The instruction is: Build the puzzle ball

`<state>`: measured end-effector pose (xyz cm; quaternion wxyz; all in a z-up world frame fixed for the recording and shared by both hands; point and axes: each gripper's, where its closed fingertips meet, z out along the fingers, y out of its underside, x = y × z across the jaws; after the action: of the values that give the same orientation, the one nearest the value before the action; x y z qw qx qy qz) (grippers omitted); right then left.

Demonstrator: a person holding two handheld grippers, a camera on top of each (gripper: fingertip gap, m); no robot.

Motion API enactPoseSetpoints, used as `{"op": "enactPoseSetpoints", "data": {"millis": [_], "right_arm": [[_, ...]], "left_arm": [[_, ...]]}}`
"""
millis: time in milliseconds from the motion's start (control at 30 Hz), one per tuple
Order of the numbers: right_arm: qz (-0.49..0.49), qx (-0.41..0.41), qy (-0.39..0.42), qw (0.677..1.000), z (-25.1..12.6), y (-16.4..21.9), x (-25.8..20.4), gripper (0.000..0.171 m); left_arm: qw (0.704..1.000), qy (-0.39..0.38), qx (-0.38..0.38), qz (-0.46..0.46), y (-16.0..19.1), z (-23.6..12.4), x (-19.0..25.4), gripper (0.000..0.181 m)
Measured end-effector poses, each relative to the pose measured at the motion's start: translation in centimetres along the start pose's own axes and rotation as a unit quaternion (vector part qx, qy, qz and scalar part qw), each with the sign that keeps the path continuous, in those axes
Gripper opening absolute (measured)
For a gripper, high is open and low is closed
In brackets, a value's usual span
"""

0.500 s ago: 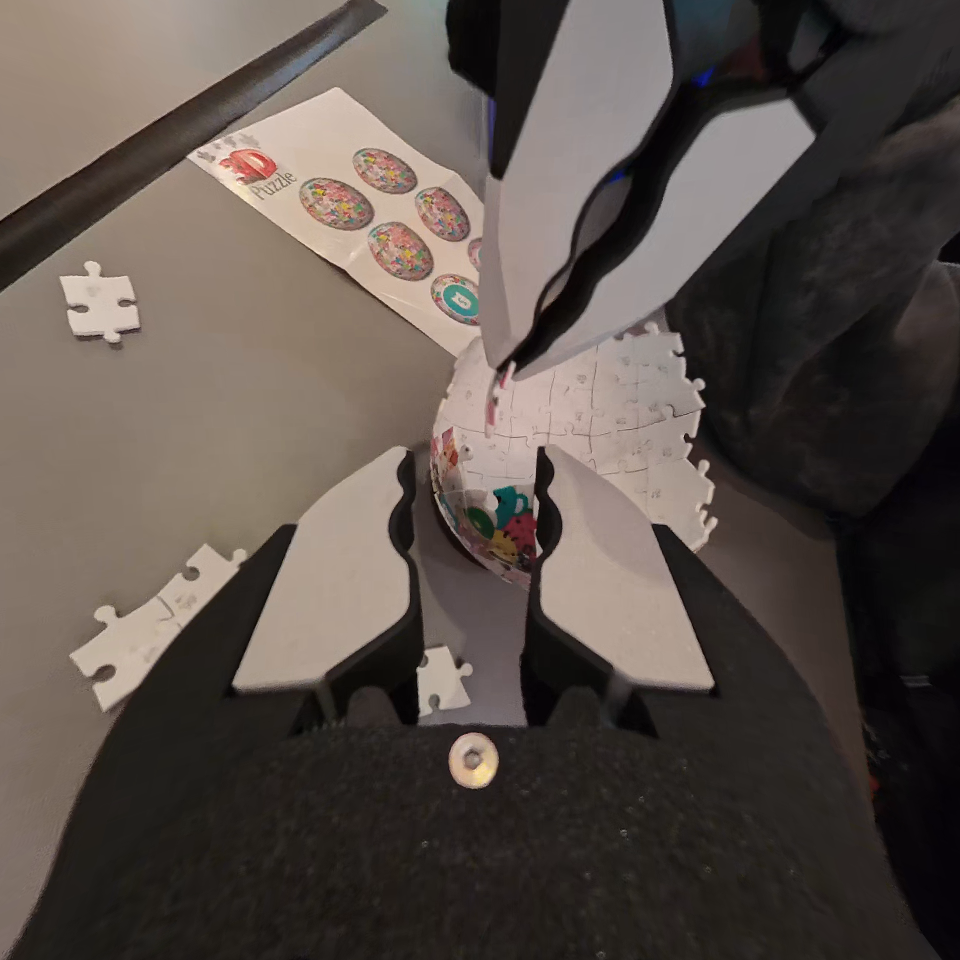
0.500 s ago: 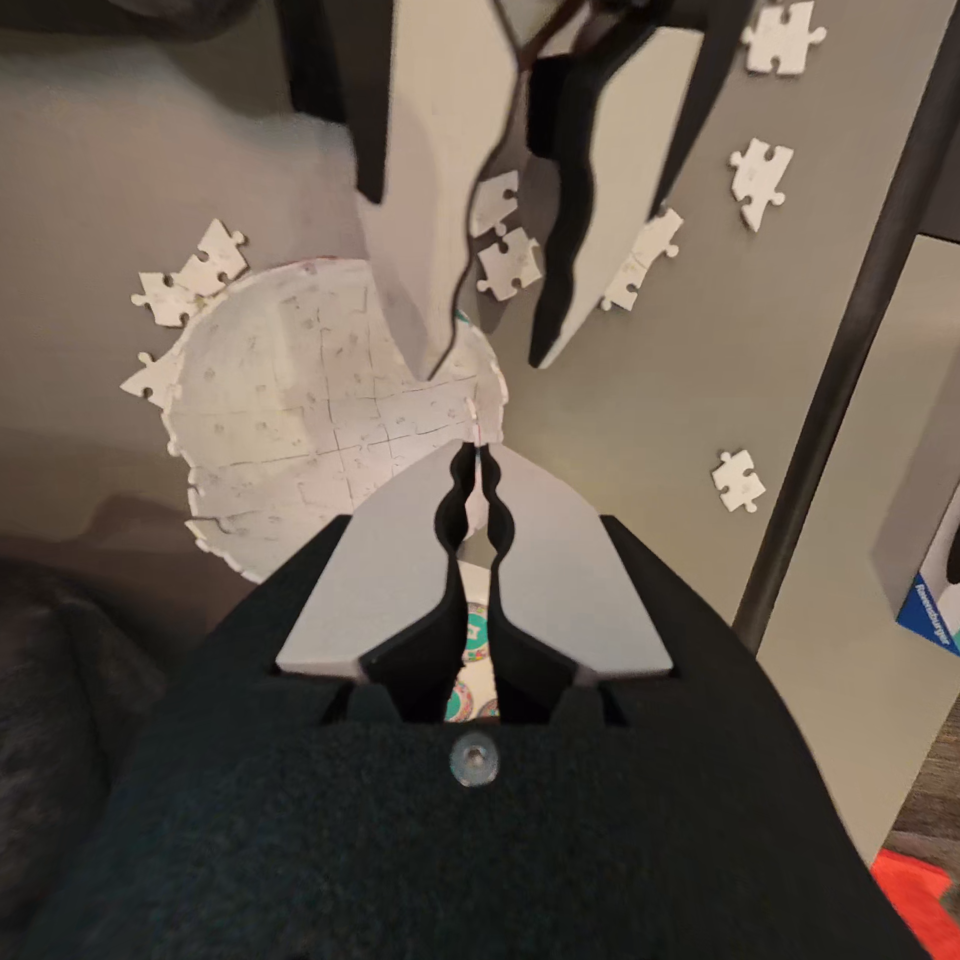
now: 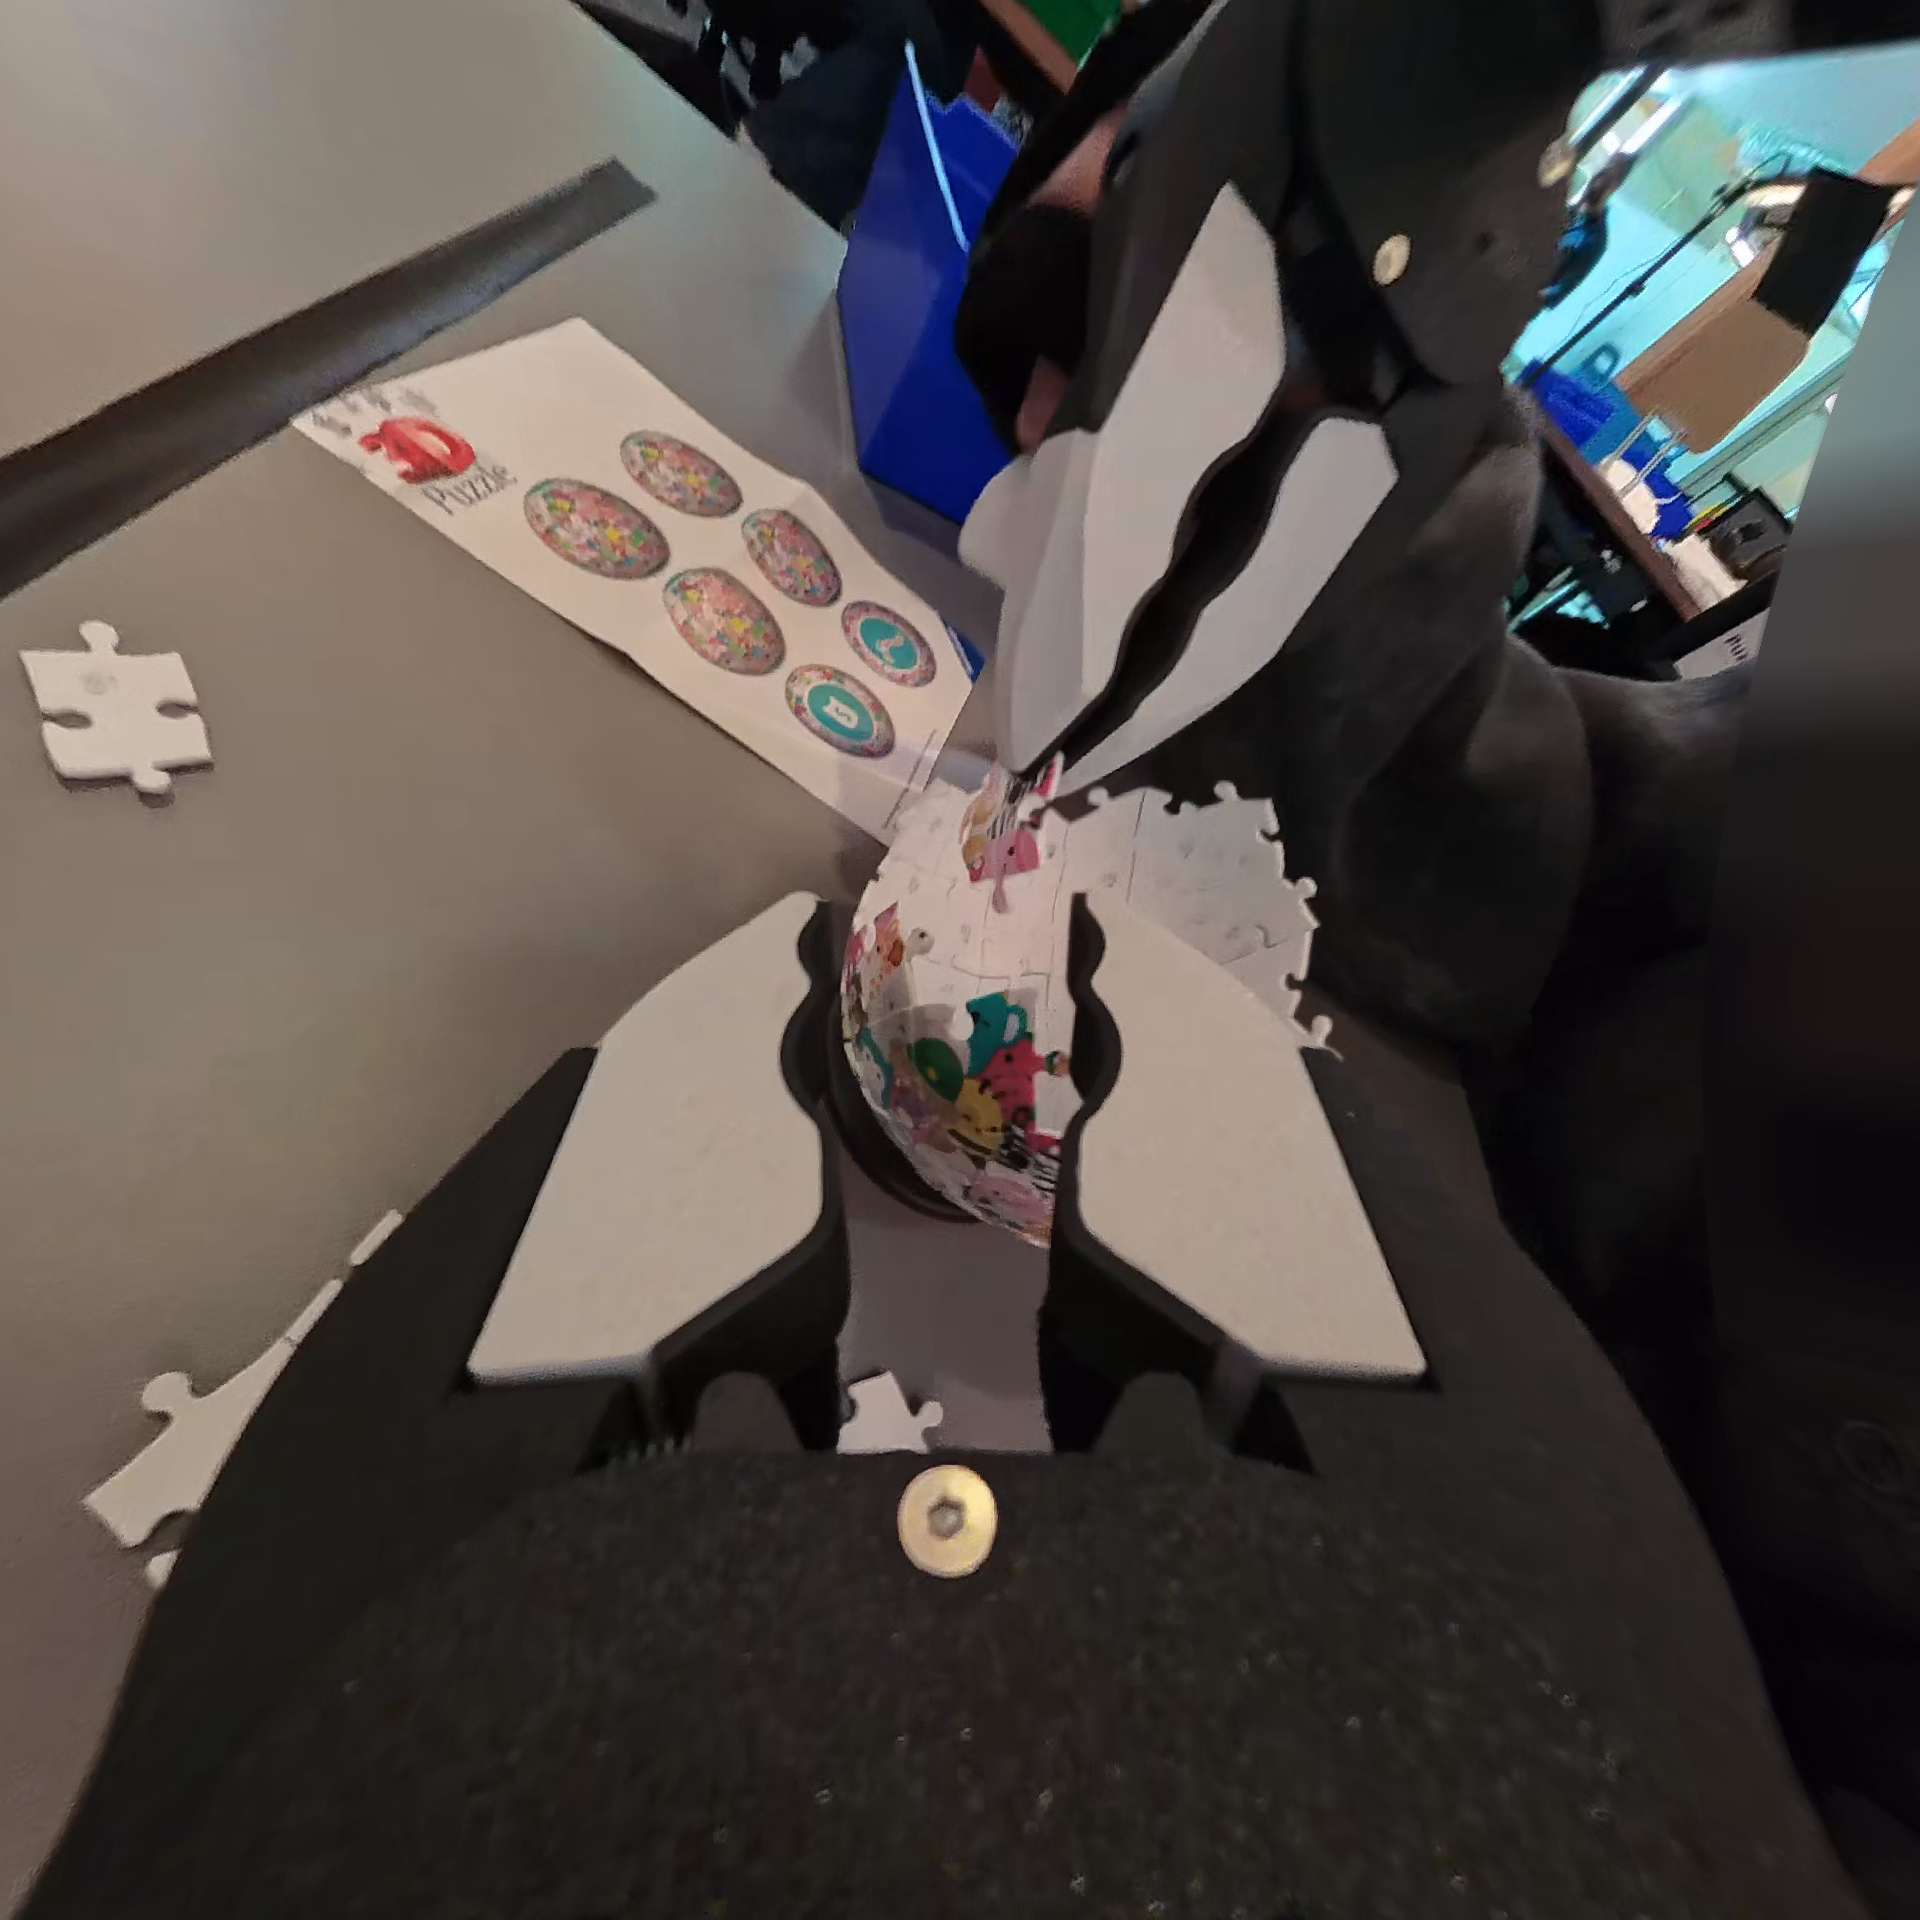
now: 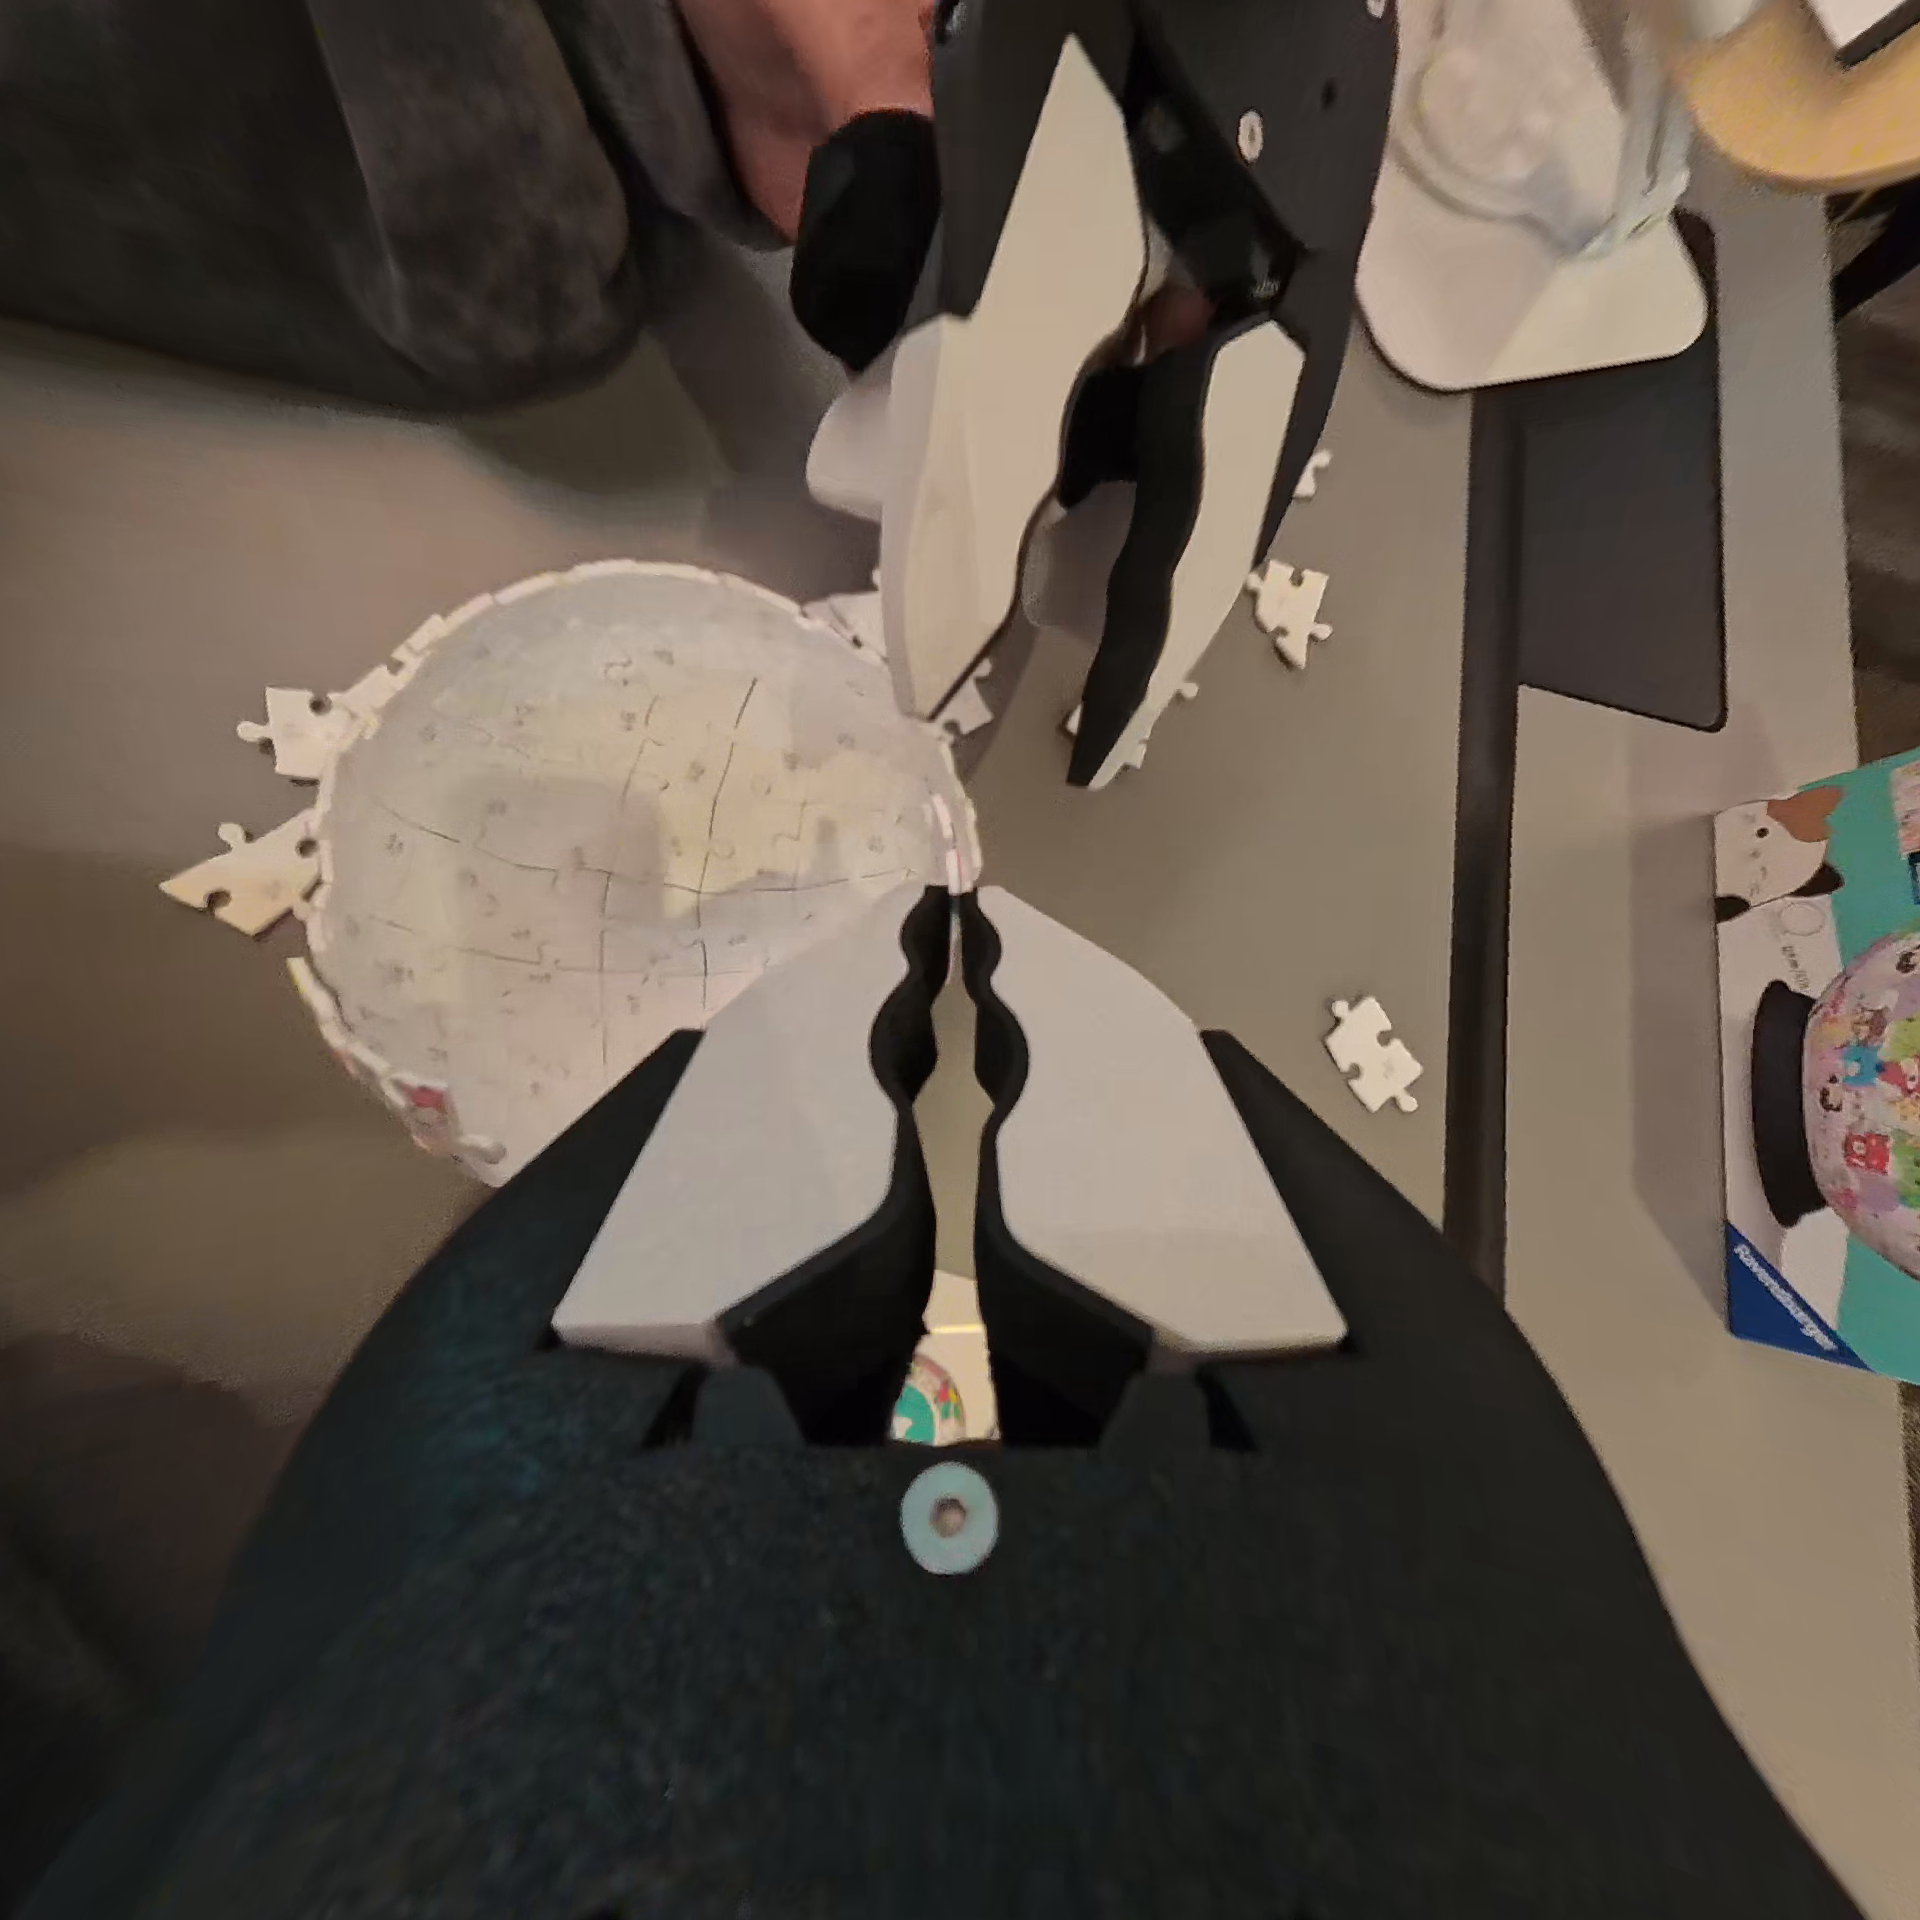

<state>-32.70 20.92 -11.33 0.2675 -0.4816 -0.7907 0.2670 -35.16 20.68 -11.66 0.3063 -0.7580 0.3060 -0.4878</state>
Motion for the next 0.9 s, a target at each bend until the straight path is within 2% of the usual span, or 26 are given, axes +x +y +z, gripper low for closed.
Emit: {"op": "enactPoseSetpoints", "data": {"millis": [233,500,900], "right_arm": [[-0.001,0.045,0.013,0.999,1.0,1.3,-0.5,0.002],[0.011,0.055,0.016,0.998,1.8,1.8,0.2,0.002],[0.025,0.049,0.021,0.998,1.9,2.3,0.6,0.002]], "left_arm": [[0.999,-0.018,0.03,0.015,-0.9,-0.4,-0.4,0.042],[0.996,-0.056,0.06,-0.017,0.1,-0.6,-4.2,0.041],[0.998,-0.043,0.041,0.017,-0.8,0.1,-1.7,0.04]]}}
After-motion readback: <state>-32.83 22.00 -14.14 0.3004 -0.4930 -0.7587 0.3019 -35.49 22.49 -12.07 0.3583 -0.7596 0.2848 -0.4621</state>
